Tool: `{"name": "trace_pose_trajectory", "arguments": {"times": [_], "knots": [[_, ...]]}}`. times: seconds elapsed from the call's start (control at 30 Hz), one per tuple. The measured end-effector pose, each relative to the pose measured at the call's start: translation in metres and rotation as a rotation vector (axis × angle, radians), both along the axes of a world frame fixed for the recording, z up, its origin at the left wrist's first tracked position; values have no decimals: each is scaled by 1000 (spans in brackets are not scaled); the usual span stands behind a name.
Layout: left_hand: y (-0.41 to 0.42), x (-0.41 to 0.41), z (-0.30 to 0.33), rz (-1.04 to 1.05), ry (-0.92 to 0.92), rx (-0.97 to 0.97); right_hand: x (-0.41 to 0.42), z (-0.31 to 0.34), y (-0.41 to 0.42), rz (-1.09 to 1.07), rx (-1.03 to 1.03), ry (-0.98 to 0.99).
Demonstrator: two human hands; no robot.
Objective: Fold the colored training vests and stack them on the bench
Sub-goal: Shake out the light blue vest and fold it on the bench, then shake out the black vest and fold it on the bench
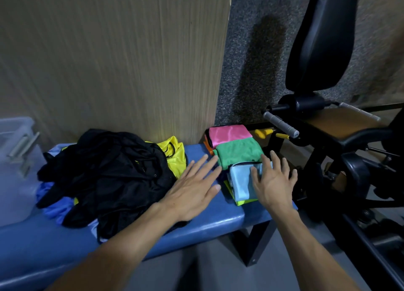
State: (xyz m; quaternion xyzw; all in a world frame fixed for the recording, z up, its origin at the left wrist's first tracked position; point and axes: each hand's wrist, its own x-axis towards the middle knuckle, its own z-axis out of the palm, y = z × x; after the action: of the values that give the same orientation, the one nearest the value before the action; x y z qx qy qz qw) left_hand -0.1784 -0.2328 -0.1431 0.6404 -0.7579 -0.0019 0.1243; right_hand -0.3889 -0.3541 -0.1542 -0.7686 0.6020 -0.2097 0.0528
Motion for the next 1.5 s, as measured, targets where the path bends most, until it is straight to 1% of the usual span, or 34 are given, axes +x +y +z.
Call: {"name": "trace_pose_trajectory", "arguments": {"times": [0.1, 0.2, 0.27, 0.37, 0.47, 0.5, 0.57, 0.63, 0.67, 0.77, 0.83, 0.87, 0.93, 1.0, 1.03, 1.1, 1.13, 1.2, 1.23, 1.3, 1.33, 1.37, 1.4, 1.47, 1.5], "knots": [[33, 41, 1, 86, 42, 7, 3, 2, 6, 7, -13, -13], [60, 68, 6, 194, 173, 29, 6, 5, 11, -15, -29, -32], [73, 81, 7, 225, 204, 12, 8, 8, 14, -25, -60, -40], [89, 104, 8, 262, 158, -34, 15, 12, 19, 3, -125, -86], [101, 131, 14, 413, 73, -113, 30, 19, 28, 104, -198, -149], [105, 139, 16, 487, 44, -102, 38, 23, 33, 156, -223, -159], [112, 154, 15, 607, -2, 1, 58, 31, 46, 303, -225, -170], [116, 164, 7, 660, -29, 112, 82, 36, 63, 496, -108, -174], [117, 167, 3, 675, -30, 113, 94, 36, 74, 595, -10, -156], [117, 175, 2, 685, -20, -20, 125, 28, 100, 806, 279, -9], [117, 177, 7, 615, 44, -105, 141, 18, 109, 844, 416, 67], [119, 177, 11, 558, 122, -140, 147, 13, 111, 836, 439, 108], [124, 172, 24, 450, 331, -203, 159, 6, 114, 797, 389, 206], [129, 164, 38, 383, 489, -292, 169, 3, 116, 736, 336, 204], [132, 160, 46, 357, 541, -345, 173, 3, 118, 712, 311, 126], [137, 156, 59, 324, 653, -434, 179, -1, 114, 711, 317, -140], [138, 155, 63, 325, 720, -450, 180, 2, 113, 725, 371, -265], [142, 154, 70, 359, 873, -424, 178, 19, 111, 756, 611, -595], [144, 153, 73, 359, 964, -401, 175, 31, 109, 728, 741, -770], [149, 150, 80, 298, 1148, -342, 164, 58, 102, 671, 925, -1093], [153, 150, 83, 245, 1197, -284, 158, 69, 98, 664, 979, -1237], [156, 152, 85, 195, 1201, -196, 153, 79, 96, 656, 1018, -1357], [159, 154, 86, 157, 1165, -68, 150, 83, 93, 626, 1027, -1455], [166, 158, 83, 126, 989, 216, 147, 90, 93, 600, 1035, -1615], [169, 159, 81, 127, 888, 320, 146, 92, 92, 593, 1027, -1679]]}}
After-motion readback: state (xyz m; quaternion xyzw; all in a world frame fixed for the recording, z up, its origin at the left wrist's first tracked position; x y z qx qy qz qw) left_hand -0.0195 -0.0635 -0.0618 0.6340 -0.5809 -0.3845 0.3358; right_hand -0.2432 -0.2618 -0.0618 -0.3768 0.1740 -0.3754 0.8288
